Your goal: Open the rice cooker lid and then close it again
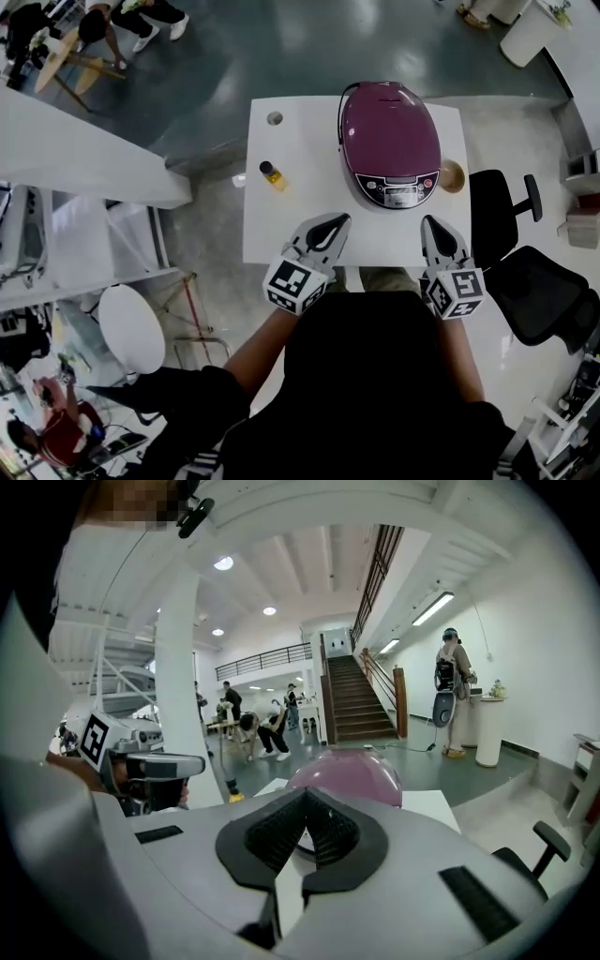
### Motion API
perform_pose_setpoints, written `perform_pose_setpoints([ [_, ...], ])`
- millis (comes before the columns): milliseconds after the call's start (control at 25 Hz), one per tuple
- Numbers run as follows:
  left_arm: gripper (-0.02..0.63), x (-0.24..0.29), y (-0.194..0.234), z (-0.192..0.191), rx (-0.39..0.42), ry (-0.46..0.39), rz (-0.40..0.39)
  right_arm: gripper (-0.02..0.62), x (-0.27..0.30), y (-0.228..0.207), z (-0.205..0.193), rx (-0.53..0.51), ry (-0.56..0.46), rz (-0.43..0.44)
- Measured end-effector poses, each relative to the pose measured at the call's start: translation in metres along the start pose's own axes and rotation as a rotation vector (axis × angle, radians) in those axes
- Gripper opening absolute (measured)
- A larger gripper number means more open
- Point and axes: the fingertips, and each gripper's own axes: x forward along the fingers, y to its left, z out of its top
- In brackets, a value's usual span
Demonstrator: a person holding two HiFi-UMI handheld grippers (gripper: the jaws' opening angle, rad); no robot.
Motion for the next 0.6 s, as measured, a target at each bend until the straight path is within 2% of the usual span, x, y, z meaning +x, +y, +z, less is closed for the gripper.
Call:
perform_pose_setpoints([
  [200, 0.002, -0.011, -0.018, -0.009, 0.013, 0.018, 0.035, 0.0, -0.014, -0.003, -0.007, -0.001, -0.01, 0.038],
  [320, 0.002, -0.022, -0.032, -0.007, 0.026, 0.005, 0.105, -0.001, -0.025, -0.008, 0.002, -0.009, -0.083, 0.071],
  [440, 0.002, -0.033, -0.055, -0.003, 0.031, -0.034, 0.179, 0.0, -0.045, -0.015, 0.022, -0.032, -0.174, 0.097],
  [600, 0.002, -0.043, -0.104, 0.003, 0.013, -0.097, 0.252, 0.0, -0.086, -0.037, 0.02, -0.059, -0.175, 0.091],
])
